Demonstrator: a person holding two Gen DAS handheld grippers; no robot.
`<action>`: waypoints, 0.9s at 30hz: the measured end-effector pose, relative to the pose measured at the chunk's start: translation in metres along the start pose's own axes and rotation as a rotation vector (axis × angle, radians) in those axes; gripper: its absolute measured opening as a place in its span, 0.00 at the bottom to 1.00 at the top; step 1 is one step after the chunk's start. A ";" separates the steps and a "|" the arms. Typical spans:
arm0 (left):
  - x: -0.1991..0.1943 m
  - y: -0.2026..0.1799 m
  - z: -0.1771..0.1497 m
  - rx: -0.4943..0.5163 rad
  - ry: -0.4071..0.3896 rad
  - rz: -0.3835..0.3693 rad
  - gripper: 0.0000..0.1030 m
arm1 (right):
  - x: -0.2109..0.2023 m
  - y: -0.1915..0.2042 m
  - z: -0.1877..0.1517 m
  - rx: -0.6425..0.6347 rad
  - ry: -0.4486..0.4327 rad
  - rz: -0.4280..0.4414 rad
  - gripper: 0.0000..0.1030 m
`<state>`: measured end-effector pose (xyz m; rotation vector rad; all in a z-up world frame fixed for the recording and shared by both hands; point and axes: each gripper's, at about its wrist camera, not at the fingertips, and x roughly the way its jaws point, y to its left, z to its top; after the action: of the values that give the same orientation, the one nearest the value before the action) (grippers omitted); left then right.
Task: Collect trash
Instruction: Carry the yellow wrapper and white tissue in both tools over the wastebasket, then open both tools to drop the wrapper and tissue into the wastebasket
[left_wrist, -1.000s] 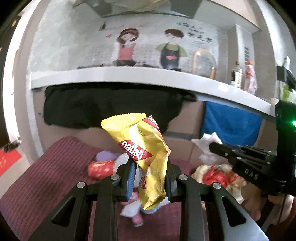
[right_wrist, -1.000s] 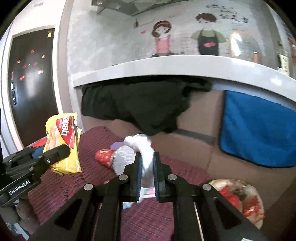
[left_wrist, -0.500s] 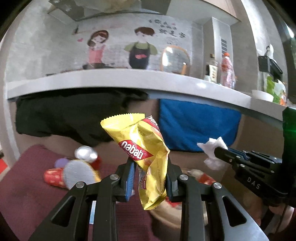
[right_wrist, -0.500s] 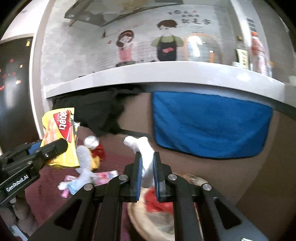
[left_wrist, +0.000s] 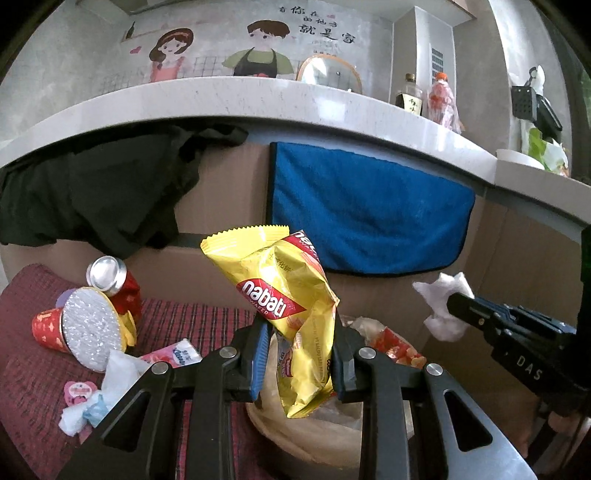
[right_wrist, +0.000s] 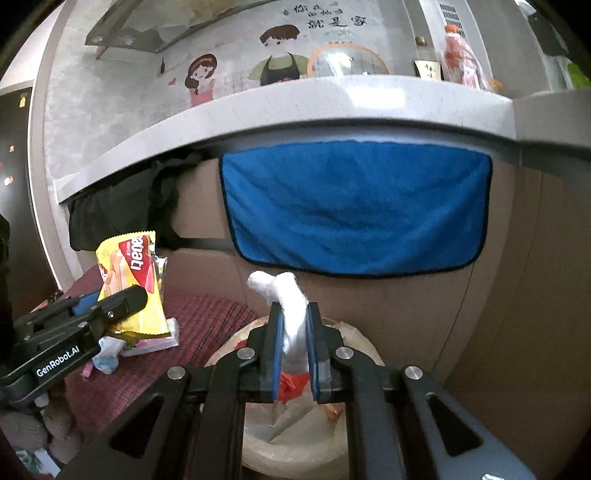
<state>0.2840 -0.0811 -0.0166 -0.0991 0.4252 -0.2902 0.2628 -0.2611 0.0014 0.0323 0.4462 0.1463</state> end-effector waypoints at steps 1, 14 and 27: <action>0.002 0.000 -0.001 -0.001 0.000 -0.002 0.28 | 0.003 -0.001 -0.002 0.001 0.001 -0.002 0.10; 0.039 -0.004 -0.023 0.008 0.065 -0.043 0.28 | 0.028 -0.017 -0.020 0.039 0.028 -0.006 0.11; 0.097 -0.010 -0.054 -0.009 0.191 -0.064 0.28 | 0.063 -0.042 -0.048 0.102 0.088 -0.002 0.11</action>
<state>0.3429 -0.1216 -0.1017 -0.0946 0.6141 -0.3623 0.3041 -0.2935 -0.0720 0.1262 0.5417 0.1232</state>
